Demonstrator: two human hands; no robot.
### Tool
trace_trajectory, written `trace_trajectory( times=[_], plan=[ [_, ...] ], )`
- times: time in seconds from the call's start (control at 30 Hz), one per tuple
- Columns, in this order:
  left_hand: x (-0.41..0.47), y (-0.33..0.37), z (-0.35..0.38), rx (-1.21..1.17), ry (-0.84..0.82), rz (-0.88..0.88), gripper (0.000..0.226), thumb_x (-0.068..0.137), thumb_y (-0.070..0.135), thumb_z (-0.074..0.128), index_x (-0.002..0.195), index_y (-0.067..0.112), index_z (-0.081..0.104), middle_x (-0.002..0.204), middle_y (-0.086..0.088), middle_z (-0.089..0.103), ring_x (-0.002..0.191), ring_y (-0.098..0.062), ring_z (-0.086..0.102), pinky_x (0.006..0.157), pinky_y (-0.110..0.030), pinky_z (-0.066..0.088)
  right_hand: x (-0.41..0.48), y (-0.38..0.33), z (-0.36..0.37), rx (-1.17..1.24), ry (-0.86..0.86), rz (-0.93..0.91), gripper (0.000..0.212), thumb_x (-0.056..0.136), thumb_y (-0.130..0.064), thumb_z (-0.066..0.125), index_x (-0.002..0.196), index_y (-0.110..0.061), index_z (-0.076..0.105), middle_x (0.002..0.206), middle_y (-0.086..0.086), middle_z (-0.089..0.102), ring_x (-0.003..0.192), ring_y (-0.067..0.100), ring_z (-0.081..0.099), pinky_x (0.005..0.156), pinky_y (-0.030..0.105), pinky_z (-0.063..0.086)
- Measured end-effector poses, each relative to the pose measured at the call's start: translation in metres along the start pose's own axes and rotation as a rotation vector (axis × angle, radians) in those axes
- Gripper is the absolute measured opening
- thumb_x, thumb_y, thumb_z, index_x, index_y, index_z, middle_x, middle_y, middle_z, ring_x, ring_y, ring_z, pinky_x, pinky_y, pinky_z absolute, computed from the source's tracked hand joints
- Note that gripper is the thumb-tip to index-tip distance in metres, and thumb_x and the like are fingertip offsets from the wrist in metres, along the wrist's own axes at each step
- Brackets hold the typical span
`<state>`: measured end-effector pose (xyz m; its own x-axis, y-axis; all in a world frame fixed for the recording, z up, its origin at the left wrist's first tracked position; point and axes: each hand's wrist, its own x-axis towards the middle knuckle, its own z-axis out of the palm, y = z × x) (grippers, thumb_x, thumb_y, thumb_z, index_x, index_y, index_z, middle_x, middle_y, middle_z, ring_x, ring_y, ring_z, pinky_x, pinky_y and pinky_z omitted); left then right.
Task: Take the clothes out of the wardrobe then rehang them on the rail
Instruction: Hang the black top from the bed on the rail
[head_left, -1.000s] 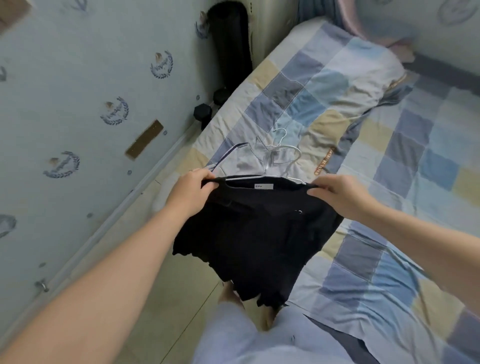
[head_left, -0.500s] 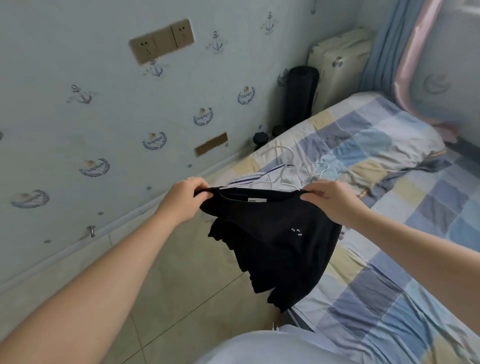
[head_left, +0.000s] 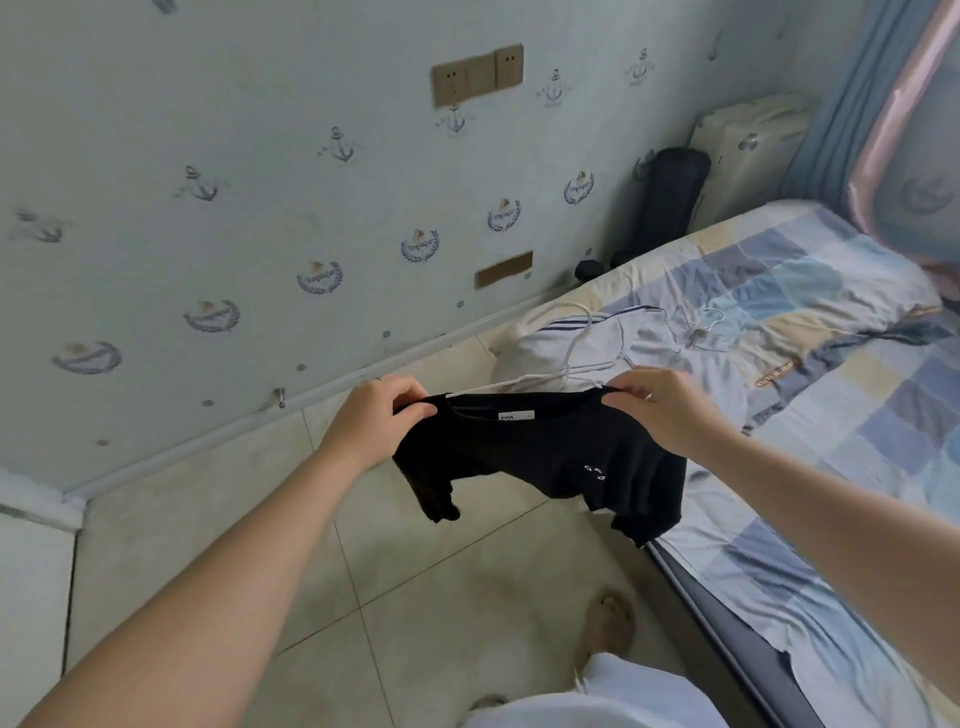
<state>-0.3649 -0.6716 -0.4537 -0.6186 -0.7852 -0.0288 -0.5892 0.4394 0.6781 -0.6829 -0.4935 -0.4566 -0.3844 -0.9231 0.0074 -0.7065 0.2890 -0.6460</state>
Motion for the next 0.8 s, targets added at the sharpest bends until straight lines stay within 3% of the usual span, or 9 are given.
trace_trajectory(
  times=[0.17,0.3,0.5,0.8],
  plan=[
    [-0.077,-0.02,-0.024,-0.009,0.129,-0.037,0.012,0.088,0.029,0.072,0.078,0.031,0.066,0.083,0.013,0.065,0.082,-0.005,0.06,0.075,-0.03,0.049,-0.037,-0.048,0.024,-0.019,-0.035,-0.081,0.008,0.089,-0.026,0.071,0.094,-0.022,0.076,0.085,-0.005,0.069,0.082,0.013,0.062,0.078,0.031,0.05],
    [-0.141,-0.024,-0.03,0.001,0.225,-0.065,0.015,0.087,0.029,0.074,0.076,0.029,0.063,0.083,0.012,0.063,0.081,-0.006,0.059,0.075,-0.029,0.049,-0.069,-0.067,0.039,-0.073,-0.062,-0.154,0.008,0.087,-0.028,0.071,0.09,-0.021,0.075,0.084,-0.01,0.066,0.083,0.013,0.062,0.075,0.027,0.048],
    [-0.249,-0.007,-0.029,0.033,0.387,-0.075,0.014,0.087,0.023,0.074,0.077,0.022,0.064,0.082,0.01,0.061,0.081,-0.008,0.058,0.075,-0.031,0.048,-0.141,-0.09,0.052,-0.13,-0.088,-0.266,0.013,0.087,-0.035,0.07,0.085,-0.022,0.072,0.081,-0.012,0.062,0.082,0.012,0.058,0.078,0.041,0.051],
    [-0.416,0.045,-0.029,0.12,0.619,-0.073,0.012,0.088,0.024,0.073,0.081,0.022,0.064,0.083,0.012,0.06,0.082,-0.005,0.058,0.073,-0.028,0.046,-0.278,-0.135,0.03,-0.087,-0.025,-0.441,0.015,0.084,-0.038,0.073,0.079,-0.024,0.067,0.079,-0.012,0.06,0.074,0.004,0.053,0.069,0.037,0.05]
  ],
)
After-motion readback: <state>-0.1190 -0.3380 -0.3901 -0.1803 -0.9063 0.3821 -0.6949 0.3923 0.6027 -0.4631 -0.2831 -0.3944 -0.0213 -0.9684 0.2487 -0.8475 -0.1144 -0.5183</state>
